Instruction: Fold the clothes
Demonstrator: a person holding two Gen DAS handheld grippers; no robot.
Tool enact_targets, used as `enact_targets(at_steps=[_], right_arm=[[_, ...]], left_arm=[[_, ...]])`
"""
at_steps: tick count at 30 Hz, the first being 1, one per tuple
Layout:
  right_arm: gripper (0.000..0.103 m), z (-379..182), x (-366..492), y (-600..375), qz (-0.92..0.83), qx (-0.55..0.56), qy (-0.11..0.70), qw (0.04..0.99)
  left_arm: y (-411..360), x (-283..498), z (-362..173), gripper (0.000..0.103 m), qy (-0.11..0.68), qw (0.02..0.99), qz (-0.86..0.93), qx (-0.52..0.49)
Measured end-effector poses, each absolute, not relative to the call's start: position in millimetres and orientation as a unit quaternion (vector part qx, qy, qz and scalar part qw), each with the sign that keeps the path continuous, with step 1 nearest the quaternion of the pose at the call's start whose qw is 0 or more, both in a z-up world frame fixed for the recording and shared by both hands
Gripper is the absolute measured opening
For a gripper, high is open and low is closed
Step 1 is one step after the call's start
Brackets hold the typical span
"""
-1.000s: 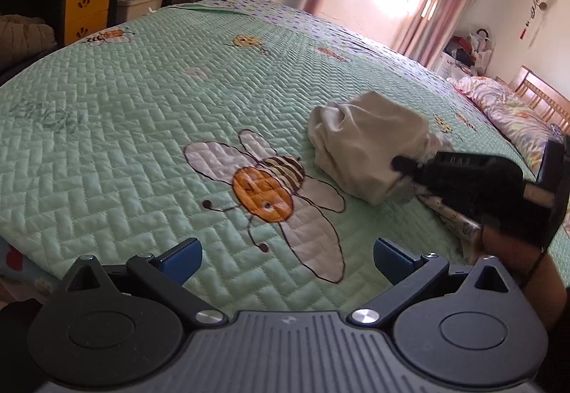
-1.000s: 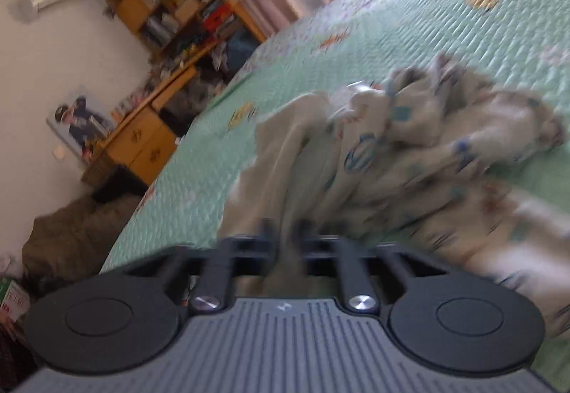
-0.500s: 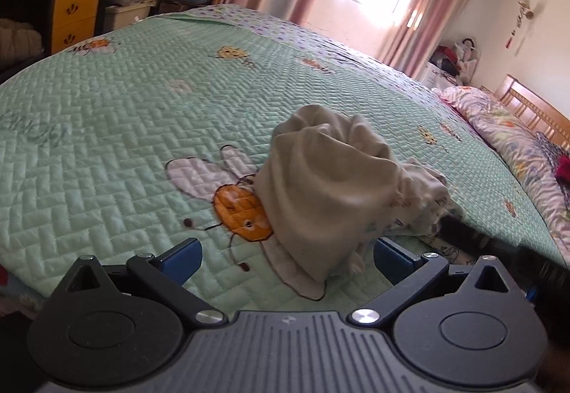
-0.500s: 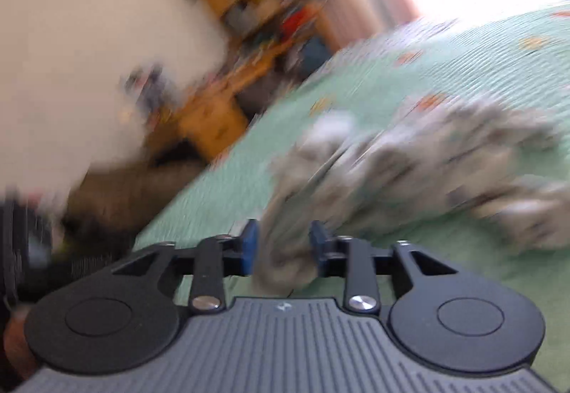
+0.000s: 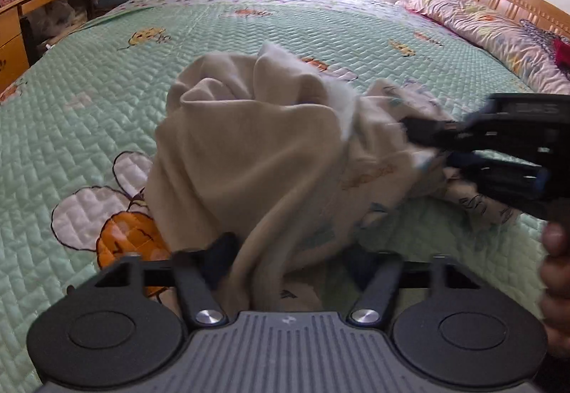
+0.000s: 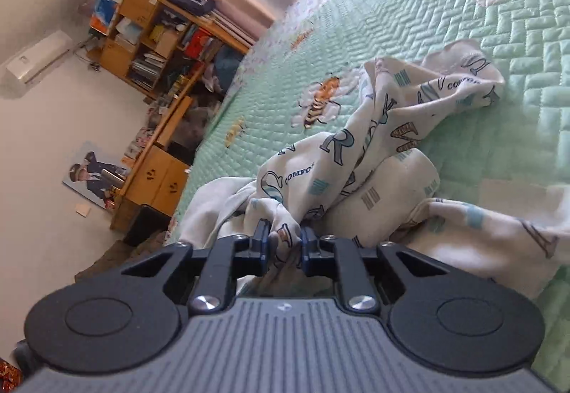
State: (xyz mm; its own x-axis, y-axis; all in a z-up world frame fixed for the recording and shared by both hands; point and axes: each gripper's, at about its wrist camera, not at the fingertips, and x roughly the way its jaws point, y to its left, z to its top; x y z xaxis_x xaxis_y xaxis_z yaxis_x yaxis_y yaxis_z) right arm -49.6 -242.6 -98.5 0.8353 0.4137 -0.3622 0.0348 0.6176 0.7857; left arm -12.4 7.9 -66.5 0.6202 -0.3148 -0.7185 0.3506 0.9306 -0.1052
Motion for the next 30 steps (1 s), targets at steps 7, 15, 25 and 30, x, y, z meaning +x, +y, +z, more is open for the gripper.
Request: enact_targets(at_steps=[7, 15, 25, 30], right_arm=[[0.011, -28, -122, -253, 0.155, 0.345, 0.156, 0.913], [0.061, 5, -190, -269, 0.147, 0.258, 0.136, 0.945], [0.070, -72, -155, -258, 0.131, 0.415, 0.259, 0.862], [0.063, -104, -116, -254, 0.141, 0.491, 0.297, 0.807]], left_arm=[[50, -46, 16, 0.011, 0.264, 0.934, -0.236, -0.047], [94, -106, 31, 0.012, 0.226, 0.940, -0.245, -0.079], [118, -130, 28, 0.012, 0.233, 0.936, -0.242, -0.107], [112, -128, 16, 0.012, 0.251, 0.930, -0.245, -0.113]])
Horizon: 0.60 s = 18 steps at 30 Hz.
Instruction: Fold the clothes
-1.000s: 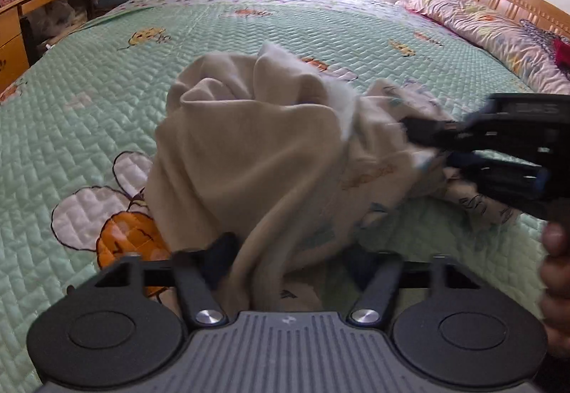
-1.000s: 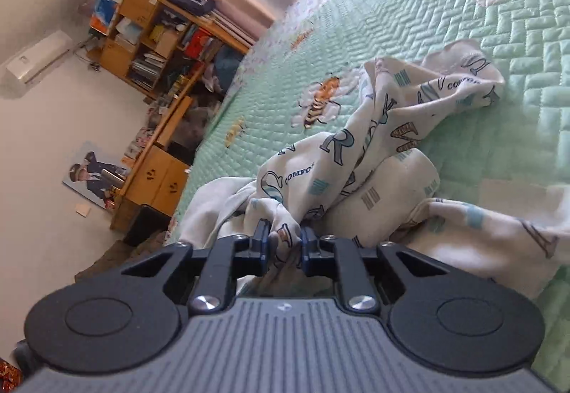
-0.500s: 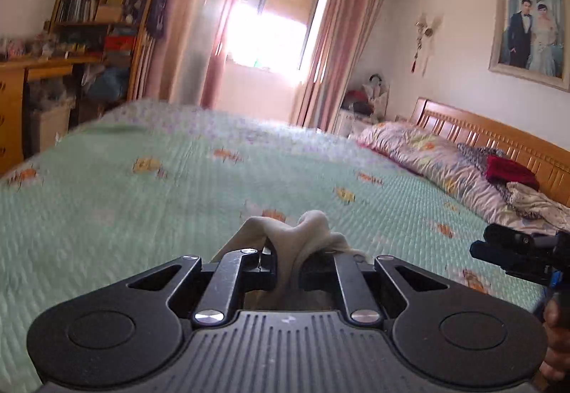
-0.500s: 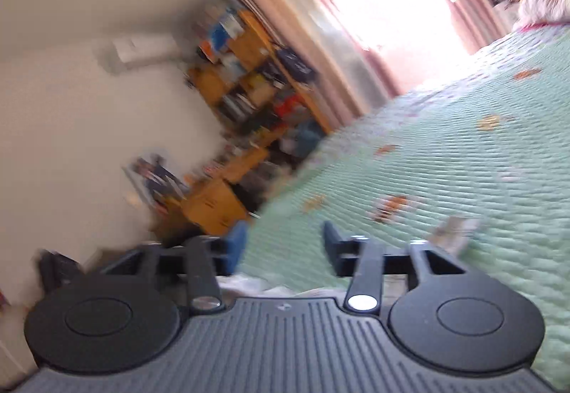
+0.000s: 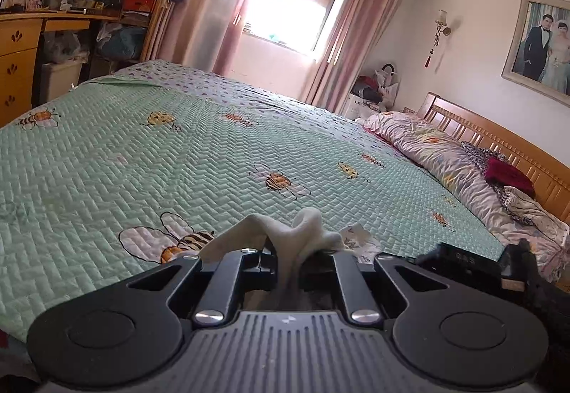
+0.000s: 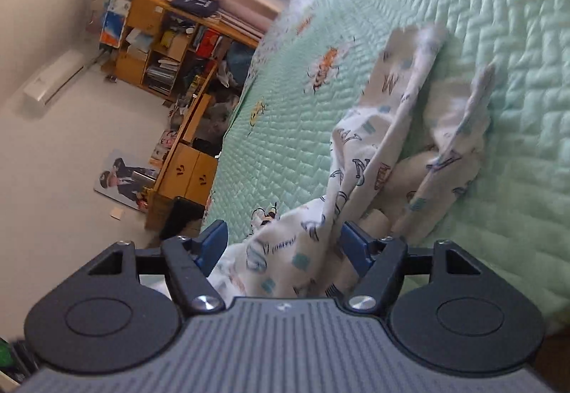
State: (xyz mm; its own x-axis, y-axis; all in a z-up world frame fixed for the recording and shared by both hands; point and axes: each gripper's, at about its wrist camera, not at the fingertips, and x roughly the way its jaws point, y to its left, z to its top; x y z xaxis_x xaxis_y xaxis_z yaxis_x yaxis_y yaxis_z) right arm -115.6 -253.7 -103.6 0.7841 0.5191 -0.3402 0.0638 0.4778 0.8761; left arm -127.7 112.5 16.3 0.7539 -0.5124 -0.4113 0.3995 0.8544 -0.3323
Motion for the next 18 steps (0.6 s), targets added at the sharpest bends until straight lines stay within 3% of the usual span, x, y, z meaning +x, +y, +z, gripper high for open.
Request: enact_targets(at_steps=[2, 3, 8, 11, 12, 13, 14, 15, 16, 18], right_arm=[[0.010, -106, -104, -246, 0.135, 0.478, 0.319, 0.807], [0.004, -99, -103, -243, 0.124, 0.462, 0.321, 0.817], [0.004, -2, -127, -266, 0.167, 0.464, 0.156, 0.856], [0.004, 63, -153, -285, 0.187, 0.427, 0.036, 0.884], [0.005, 74, -157, -287, 0.177, 0.417, 0.020, 0.891], [0.009, 74, -156, -290, 0.161, 0.414, 0.027, 0.895], [0.016, 69, -152, -294, 0.144, 0.414, 0.048, 0.897], [0.034, 58, -148, -296, 0.126, 0.419, 0.076, 0.896], [0.043, 42, -144, -297, 0.107, 0.427, 0.111, 0.891], [0.044, 9, -145, -292, 0.088, 0.439, 0.166, 0.879]], left_arm=[[113, -127, 15, 0.012, 0.253, 0.930, -0.241, -0.111], [113, -127, 15, 0.012, 0.253, 0.931, -0.239, -0.110], [136, -112, 14, 0.025, 0.264, 0.928, -0.202, -0.166], [140, -105, 7, 0.053, 0.270, 0.925, -0.197, -0.184], [137, -105, 4, 0.068, 0.273, 0.924, -0.198, -0.180], [133, -106, 1, 0.075, 0.276, 0.924, -0.199, -0.176], [129, -106, -3, 0.075, 0.282, 0.922, -0.201, -0.172], [126, -107, -7, 0.076, 0.291, 0.919, -0.206, -0.167], [122, -107, -12, 0.077, 0.301, 0.916, -0.210, -0.162], [119, -109, -19, 0.080, 0.315, 0.912, -0.211, -0.152]])
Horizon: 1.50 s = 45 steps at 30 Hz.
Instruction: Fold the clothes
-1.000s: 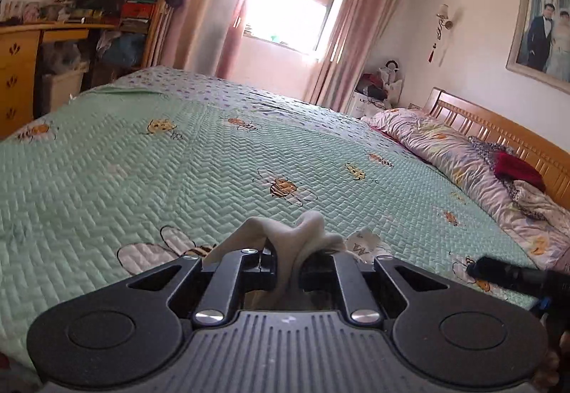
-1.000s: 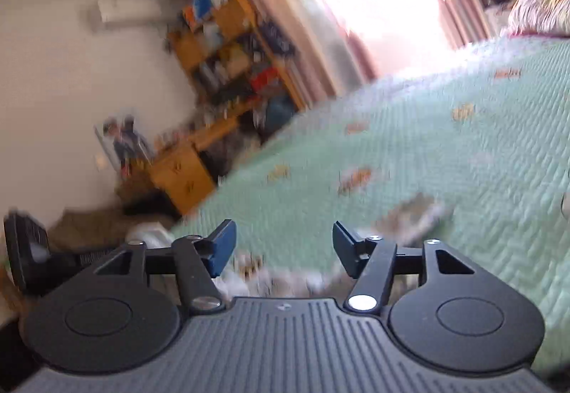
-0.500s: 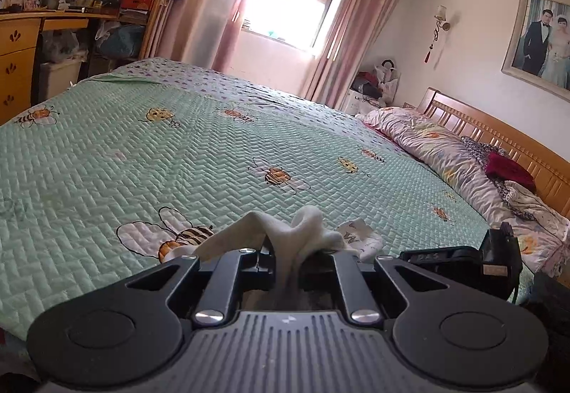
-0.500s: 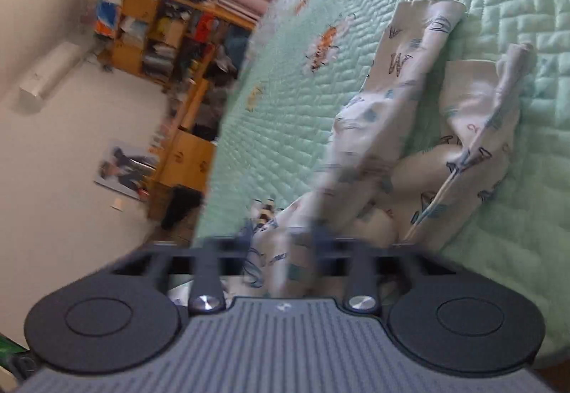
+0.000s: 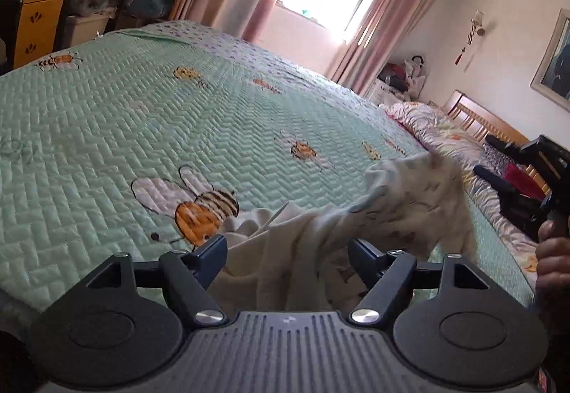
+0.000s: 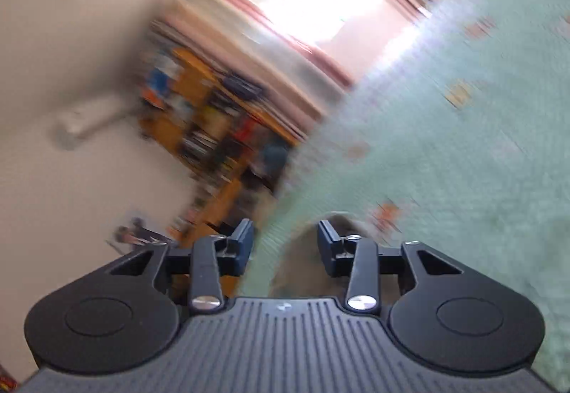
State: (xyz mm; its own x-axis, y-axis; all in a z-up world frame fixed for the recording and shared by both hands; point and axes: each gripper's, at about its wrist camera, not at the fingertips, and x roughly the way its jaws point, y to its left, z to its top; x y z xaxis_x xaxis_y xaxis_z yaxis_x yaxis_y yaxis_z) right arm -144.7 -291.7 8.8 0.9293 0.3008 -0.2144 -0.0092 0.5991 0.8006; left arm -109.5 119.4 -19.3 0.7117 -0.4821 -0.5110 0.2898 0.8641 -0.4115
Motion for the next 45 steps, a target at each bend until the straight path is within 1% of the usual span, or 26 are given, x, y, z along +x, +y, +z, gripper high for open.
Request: enact_targets(at_steps=[2, 3, 8, 11, 13, 16, 17, 18, 19, 20, 22, 23, 24, 26, 27, 29, 30, 31, 33, 35, 38, 40, 43, 45], right_arm=[[0.044, -24, -149, -275, 0.092, 0.450, 0.206, 0.864], [0.047, -36, -153, -267, 0.098, 0.452, 0.224, 0.858], [0.050, -68, -157, -225, 0.131, 0.435, 0.305, 0.837], [0.051, -71, -146, -224, 0.134, 0.448, 0.305, 0.829], [0.066, -78, -135, -230, 0.131, 0.478, 0.304, 0.814], [0.068, -96, -112, -239, 0.110, 0.537, 0.303, 0.780], [0.066, -97, -104, -240, 0.107, 0.540, 0.304, 0.778], [0.040, -93, -95, -240, 0.108, 0.537, 0.303, 0.780], [0.008, -89, -87, -239, 0.108, 0.533, 0.303, 0.782], [0.008, -77, -80, -239, 0.111, 0.524, 0.287, 0.794], [0.008, -22, -73, -237, 0.140, 0.492, 0.218, 0.831], [0.008, 11, -71, -238, 0.157, 0.475, 0.177, 0.848], [0.001, 47, -72, -240, 0.181, 0.459, 0.125, 0.861], [0.001, 118, -80, -248, 0.233, 0.424, 0.023, 0.875], [0.001, 149, -85, -251, 0.243, 0.404, -0.009, 0.882], [0.005, 193, -89, -251, 0.258, 0.374, -0.033, 0.890], [0.020, 201, -86, -250, 0.273, 0.364, -0.020, 0.890], [0.053, 198, -83, -248, 0.283, 0.357, 0.009, 0.890], [0.087, 165, -85, -236, 0.273, 0.342, 0.082, 0.895], [0.086, 109, -92, -220, 0.252, 0.318, 0.155, 0.901], [0.086, 16, -109, -203, 0.163, 0.290, 0.257, 0.907], [0.085, -33, -118, -200, 0.123, 0.323, 0.306, 0.887], [0.085, -74, -122, -201, 0.102, 0.379, 0.321, 0.862], [0.085, -79, -117, -201, 0.099, 0.387, 0.319, 0.859]], left_arm=[[122, -111, -24, 0.080, 0.322, 0.911, -0.208, -0.150], [124, -112, -26, 0.080, 0.323, 0.911, -0.206, -0.151], [132, -114, -25, 0.080, 0.317, 0.913, -0.201, -0.164], [128, -116, -23, 0.080, 0.316, 0.912, -0.207, -0.159], [125, -117, -23, 0.080, 0.317, 0.911, -0.211, -0.155], [121, -119, -24, 0.081, 0.321, 0.910, -0.214, -0.153], [121, -119, -24, 0.081, 0.322, 0.910, -0.214, -0.153], [121, -120, -24, 0.081, 0.322, 0.909, -0.214, -0.152], [121, -120, -24, 0.081, 0.322, 0.909, -0.215, -0.152], [121, -121, -23, 0.081, 0.321, 0.910, -0.216, -0.152], [123, -121, -21, 0.081, 0.317, 0.911, -0.217, -0.152], [124, -122, -20, 0.081, 0.315, 0.911, -0.218, -0.152], [124, -122, -19, 0.081, 0.312, 0.912, -0.219, -0.153], [126, -121, -16, 0.081, 0.306, 0.913, -0.221, -0.156], [126, -121, -16, 0.081, 0.305, 0.913, -0.221, -0.158], [126, -120, -16, 0.081, 0.302, 0.913, -0.221, -0.162], [126, -120, -16, 0.081, 0.301, 0.913, -0.222, -0.164], [126, -120, -17, 0.081, 0.299, 0.913, -0.223, -0.166], [127, -122, -18, 0.081, 0.298, 0.913, -0.223, -0.168], [129, -124, -20, 0.081, 0.300, 0.912, -0.222, -0.168], [132, -125, -21, 0.082, 0.304, 0.912, -0.220, -0.167], [133, -125, -21, 0.083, 0.305, 0.911, -0.219, -0.167], [132, -125, -21, 0.084, 0.309, 0.910, -0.218, -0.169], [130, -126, -22, 0.084, 0.309, 0.910, -0.219, -0.168]])
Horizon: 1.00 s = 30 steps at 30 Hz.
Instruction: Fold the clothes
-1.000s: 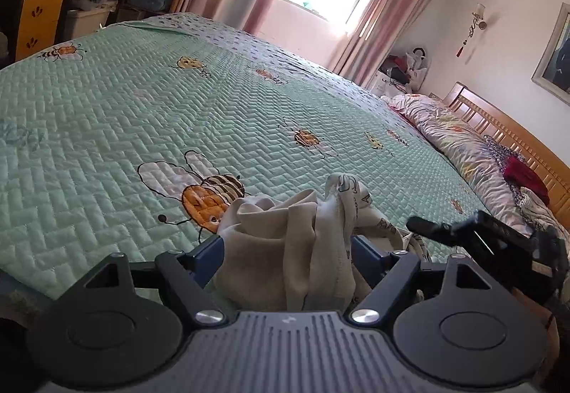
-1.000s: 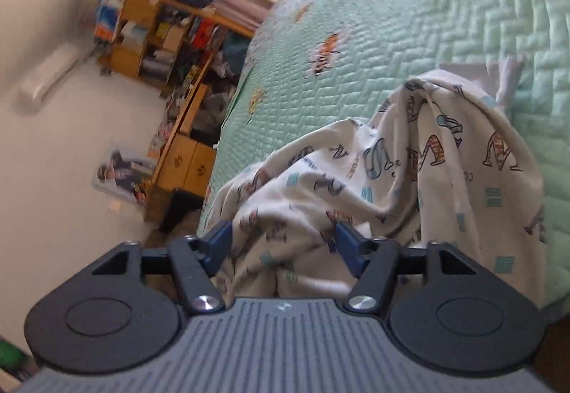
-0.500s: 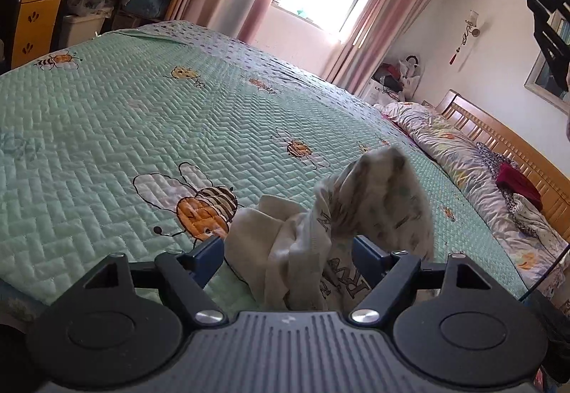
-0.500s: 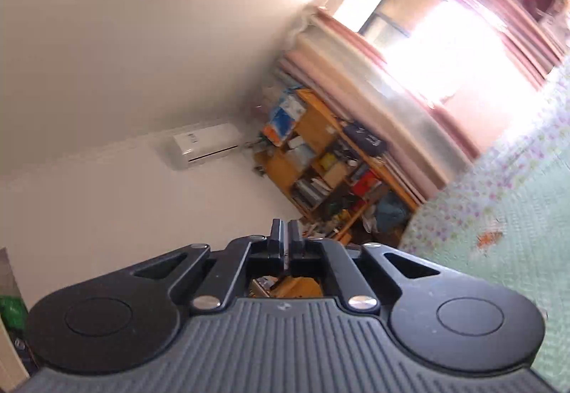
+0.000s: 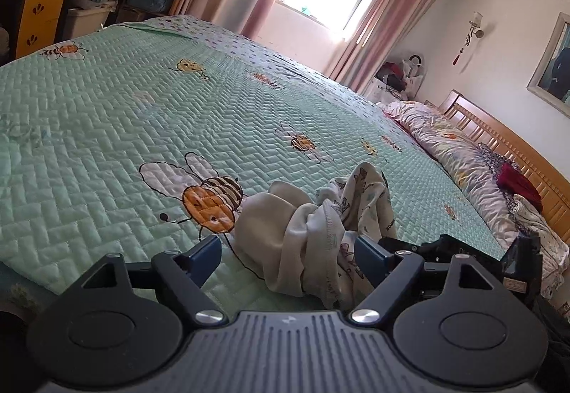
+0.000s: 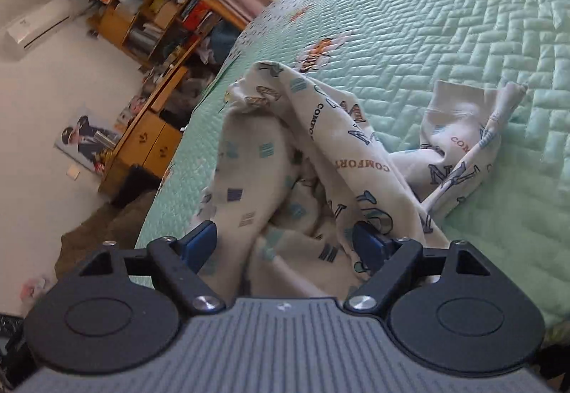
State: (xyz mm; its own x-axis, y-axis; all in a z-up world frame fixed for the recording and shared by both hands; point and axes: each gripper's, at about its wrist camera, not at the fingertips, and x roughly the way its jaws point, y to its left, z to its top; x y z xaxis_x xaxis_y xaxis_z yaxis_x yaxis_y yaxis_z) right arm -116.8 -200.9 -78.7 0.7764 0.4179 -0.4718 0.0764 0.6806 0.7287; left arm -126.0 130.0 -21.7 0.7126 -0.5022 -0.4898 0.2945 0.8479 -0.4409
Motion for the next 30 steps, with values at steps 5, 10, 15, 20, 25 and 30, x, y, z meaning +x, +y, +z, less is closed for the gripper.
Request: enact_targets(at_steps=[5, 10, 15, 20, 25, 30], right_arm=[[0.051, -86, -92, -205, 0.097, 0.405, 0.334, 0.846], [0.015, -88, -89, -208, 0.103, 0.411, 0.331, 0.843], [0.007, -64, -107, -210, 0.100, 0.386, 0.271, 0.876], [0.001, 35, -117, -219, 0.157, 0.355, 0.137, 0.911], [0.070, 69, -114, -219, 0.182, 0.302, 0.141, 0.925], [0.071, -2, -154, -246, 0.097, 0.322, 0.182, 0.924]], left_arm=[[125, -128, -25, 0.084, 0.314, 0.909, -0.220, -0.163], [119, -129, -27, 0.084, 0.318, 0.908, -0.226, -0.152], [115, -130, -29, 0.086, 0.324, 0.906, -0.228, -0.148], [112, -128, -31, 0.086, 0.325, 0.904, -0.234, -0.147], [110, -127, -29, 0.086, 0.321, 0.903, -0.244, -0.148], [106, -132, -22, 0.088, 0.316, 0.901, -0.265, -0.132]])
